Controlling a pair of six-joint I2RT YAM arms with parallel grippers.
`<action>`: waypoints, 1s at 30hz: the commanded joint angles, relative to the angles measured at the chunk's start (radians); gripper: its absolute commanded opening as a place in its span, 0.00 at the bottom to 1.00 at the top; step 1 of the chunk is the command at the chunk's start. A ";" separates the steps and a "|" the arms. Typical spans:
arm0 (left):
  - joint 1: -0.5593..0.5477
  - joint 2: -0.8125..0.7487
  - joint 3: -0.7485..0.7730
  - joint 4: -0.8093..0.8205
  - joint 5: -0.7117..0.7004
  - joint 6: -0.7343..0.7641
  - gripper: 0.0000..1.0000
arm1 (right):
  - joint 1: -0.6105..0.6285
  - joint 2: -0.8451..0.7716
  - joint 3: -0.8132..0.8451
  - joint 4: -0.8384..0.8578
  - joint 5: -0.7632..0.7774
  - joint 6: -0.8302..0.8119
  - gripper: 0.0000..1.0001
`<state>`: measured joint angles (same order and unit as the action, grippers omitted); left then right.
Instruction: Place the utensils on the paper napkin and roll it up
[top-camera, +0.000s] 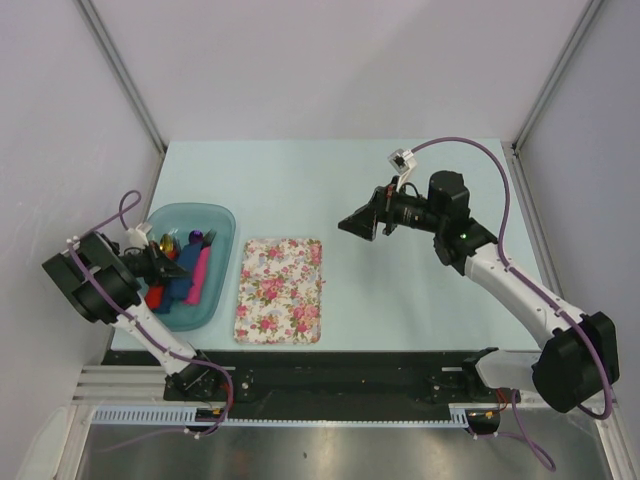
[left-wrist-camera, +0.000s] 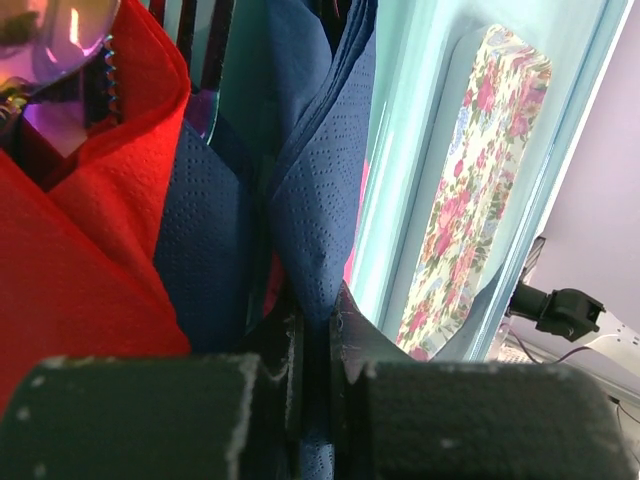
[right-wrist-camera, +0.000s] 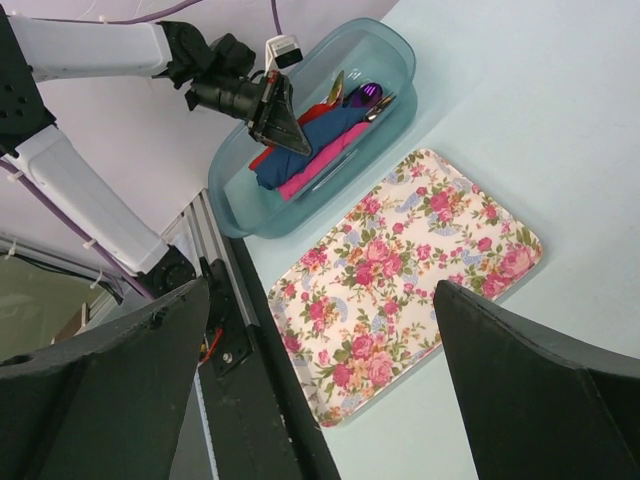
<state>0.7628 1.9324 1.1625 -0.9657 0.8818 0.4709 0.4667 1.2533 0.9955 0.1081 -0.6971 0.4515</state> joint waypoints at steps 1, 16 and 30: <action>0.010 0.010 0.039 0.053 -0.015 0.014 0.00 | -0.005 0.014 0.025 0.016 -0.021 0.003 1.00; 0.010 -0.042 0.022 0.111 -0.122 -0.020 0.22 | -0.011 0.021 0.034 0.024 -0.025 0.021 1.00; 0.010 -0.108 0.003 0.130 -0.162 -0.017 0.37 | -0.007 0.024 0.031 0.041 -0.021 0.035 1.00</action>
<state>0.7620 1.8946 1.1671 -0.8963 0.7635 0.4412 0.4599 1.2800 0.9955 0.1028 -0.7086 0.4774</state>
